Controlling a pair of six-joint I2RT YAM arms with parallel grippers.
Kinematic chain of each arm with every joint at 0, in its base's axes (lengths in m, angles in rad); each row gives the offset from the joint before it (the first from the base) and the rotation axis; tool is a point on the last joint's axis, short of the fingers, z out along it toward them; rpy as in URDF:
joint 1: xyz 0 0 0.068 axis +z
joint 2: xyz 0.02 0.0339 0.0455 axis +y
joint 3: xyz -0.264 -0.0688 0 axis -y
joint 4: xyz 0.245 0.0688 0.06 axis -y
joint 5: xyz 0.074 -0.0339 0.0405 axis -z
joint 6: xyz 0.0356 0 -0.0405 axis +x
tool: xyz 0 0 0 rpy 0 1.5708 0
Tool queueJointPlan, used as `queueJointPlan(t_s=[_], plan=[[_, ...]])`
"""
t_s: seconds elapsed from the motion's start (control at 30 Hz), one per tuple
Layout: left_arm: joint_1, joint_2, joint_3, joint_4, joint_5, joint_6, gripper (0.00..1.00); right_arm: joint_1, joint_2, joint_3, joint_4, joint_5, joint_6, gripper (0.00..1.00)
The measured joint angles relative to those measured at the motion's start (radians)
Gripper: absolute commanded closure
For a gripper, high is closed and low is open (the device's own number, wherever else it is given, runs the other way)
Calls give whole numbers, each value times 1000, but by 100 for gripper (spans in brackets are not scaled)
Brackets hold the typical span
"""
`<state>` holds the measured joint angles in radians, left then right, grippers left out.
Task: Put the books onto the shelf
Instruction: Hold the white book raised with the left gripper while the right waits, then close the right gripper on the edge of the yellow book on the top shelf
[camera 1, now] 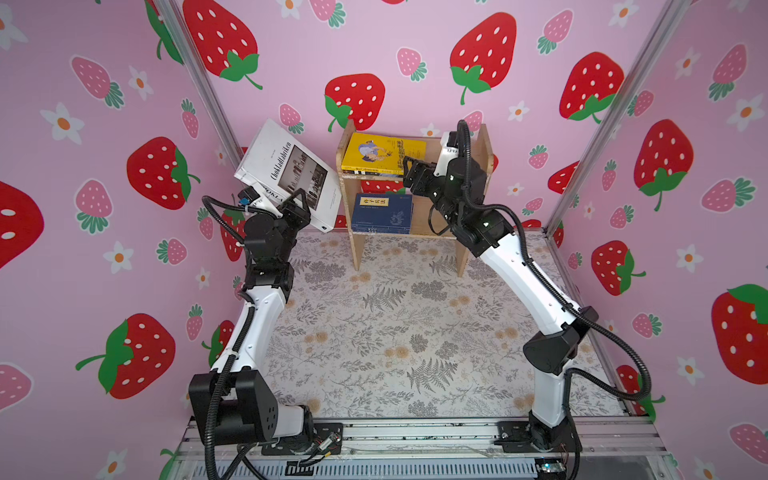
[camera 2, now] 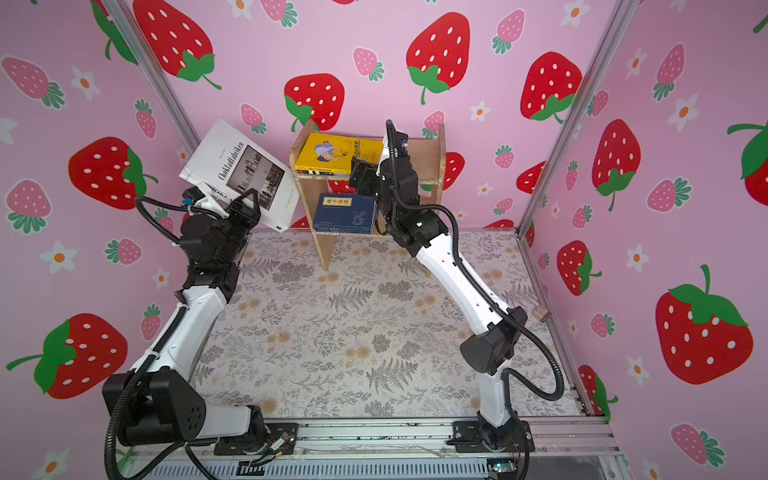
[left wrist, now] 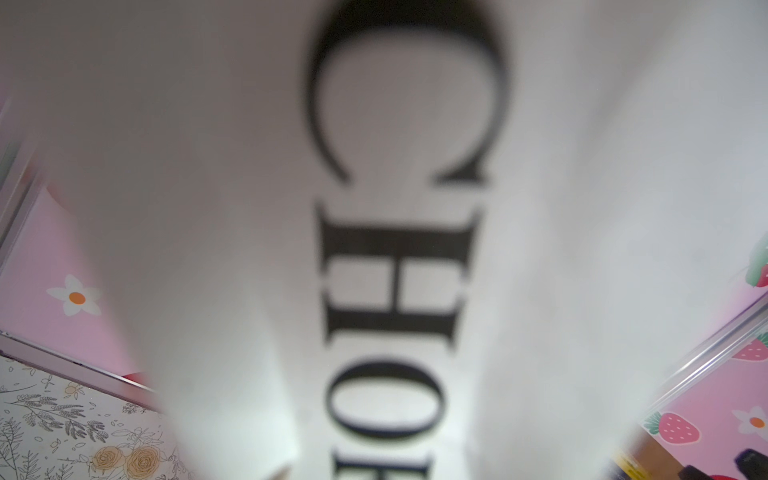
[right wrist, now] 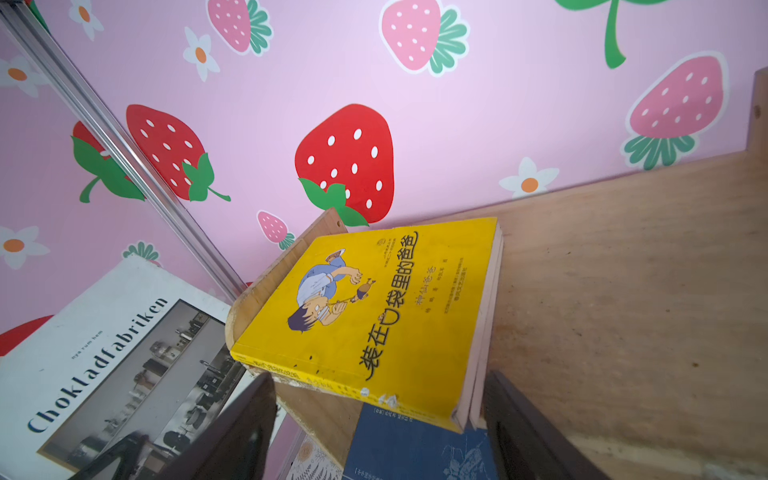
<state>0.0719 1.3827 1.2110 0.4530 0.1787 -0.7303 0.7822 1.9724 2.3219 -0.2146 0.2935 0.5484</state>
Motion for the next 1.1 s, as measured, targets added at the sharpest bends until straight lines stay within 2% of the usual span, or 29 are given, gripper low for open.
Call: queueJointPlan(t_s=[0.33,0.87,1.1], plan=[[-11,0,2,7,-3,13,92,0,43,9,-40,-8,27,21],[-18,0,8,7,-6,35,92,-28,58,47,-18,-134,79,24],[-18,0,9,7,-10,34,92,-22,60,63,-11,-141,89,24]])
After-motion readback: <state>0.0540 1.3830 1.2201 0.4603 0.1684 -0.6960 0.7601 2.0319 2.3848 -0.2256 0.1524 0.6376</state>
